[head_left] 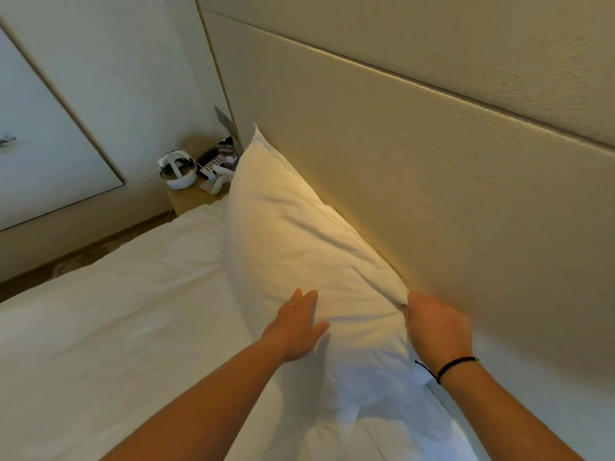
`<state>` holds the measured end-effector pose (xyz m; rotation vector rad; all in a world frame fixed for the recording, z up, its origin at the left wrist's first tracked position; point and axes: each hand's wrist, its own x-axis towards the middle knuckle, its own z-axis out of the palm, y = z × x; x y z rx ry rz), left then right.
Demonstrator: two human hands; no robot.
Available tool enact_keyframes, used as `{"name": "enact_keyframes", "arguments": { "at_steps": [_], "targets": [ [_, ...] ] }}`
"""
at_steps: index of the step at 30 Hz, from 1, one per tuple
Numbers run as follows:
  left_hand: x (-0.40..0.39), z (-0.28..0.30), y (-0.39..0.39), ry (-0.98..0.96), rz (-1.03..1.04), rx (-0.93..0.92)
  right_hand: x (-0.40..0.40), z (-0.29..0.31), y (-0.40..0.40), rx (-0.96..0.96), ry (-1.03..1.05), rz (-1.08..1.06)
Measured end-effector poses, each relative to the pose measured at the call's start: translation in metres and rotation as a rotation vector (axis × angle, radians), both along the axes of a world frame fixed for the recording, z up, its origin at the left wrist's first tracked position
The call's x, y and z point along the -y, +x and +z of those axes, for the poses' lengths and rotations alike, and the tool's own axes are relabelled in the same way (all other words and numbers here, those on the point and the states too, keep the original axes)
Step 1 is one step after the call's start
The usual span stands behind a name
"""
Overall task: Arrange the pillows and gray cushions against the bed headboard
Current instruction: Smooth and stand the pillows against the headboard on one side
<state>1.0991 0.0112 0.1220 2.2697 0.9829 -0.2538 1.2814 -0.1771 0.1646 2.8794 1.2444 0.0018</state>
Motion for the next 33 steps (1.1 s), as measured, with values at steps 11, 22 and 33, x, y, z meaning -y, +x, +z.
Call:
{"name": "enact_keyframes", "arguments": {
  "at_steps": [11, 22, 33],
  "targets": [
    [0.043, 0.023, -0.297, 0.01, 0.508, 0.205, -0.059, 0.031, -0.253, -0.088, 0.103, 0.508],
    [0.206, -0.01, -0.712, 0.033, 1.355, 0.227, -0.051, -0.025, -0.642, -0.647, -0.303, 0.912],
    [0.252, -0.01, -0.874, 0.048, 1.669, 0.252, -0.064, -0.039, -0.825, -0.744, -0.365, 1.03]
  ]
}}
